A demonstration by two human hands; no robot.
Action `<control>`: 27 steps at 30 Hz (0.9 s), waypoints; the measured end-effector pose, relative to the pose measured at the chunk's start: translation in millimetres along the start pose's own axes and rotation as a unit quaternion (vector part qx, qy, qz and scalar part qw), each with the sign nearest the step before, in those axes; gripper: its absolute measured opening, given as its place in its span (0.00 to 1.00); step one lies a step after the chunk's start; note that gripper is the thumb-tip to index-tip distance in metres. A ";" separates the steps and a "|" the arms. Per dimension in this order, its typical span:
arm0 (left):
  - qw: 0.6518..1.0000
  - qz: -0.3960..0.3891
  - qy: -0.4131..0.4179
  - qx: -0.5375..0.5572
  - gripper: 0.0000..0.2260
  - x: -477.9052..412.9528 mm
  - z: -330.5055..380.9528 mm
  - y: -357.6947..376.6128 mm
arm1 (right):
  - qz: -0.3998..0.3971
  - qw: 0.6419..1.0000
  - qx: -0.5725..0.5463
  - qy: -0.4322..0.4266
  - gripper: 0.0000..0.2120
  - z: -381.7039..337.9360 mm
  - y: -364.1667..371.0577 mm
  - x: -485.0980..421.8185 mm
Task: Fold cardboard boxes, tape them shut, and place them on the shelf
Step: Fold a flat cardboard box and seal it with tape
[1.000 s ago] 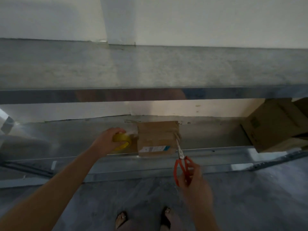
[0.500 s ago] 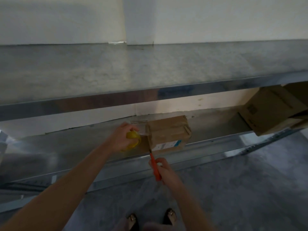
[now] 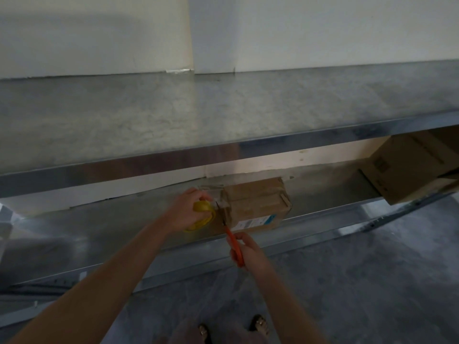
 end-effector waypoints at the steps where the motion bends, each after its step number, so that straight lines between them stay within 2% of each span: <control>1: 1.000 0.000 0.000 0.001 0.15 -0.3 0.9 -0.2 | 0.001 1.000 0.001 0.001 0.05 0.5 -0.5 -1.1; 14: 1.000 -0.002 -0.025 -0.012 0.14 -3.6 3.1 5.6 | 0.031 0.999 0.014 -0.017 0.10 -11.0 -8.3 4.3; 21: 0.999 0.001 -0.043 -0.022 0.13 -5.0 4.8 4.3 | 0.032 0.997 0.066 -0.001 0.08 -18.9 -11.3 2.1; 27: 0.998 0.014 -0.053 0.024 0.12 -0.8 4.9 6.7 | 0.074 0.987 0.142 -0.034 0.14 -29.1 -0.9 5.8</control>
Point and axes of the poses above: each hand's wrist, its own x-axis away from the middle knuckle, its own y-axis out of the palm, z = x × y, the point moved 5 cm from there along -x, towards the middle knuckle, and after that the axes turned 15 degrees about -z, right-handed, at the moved point
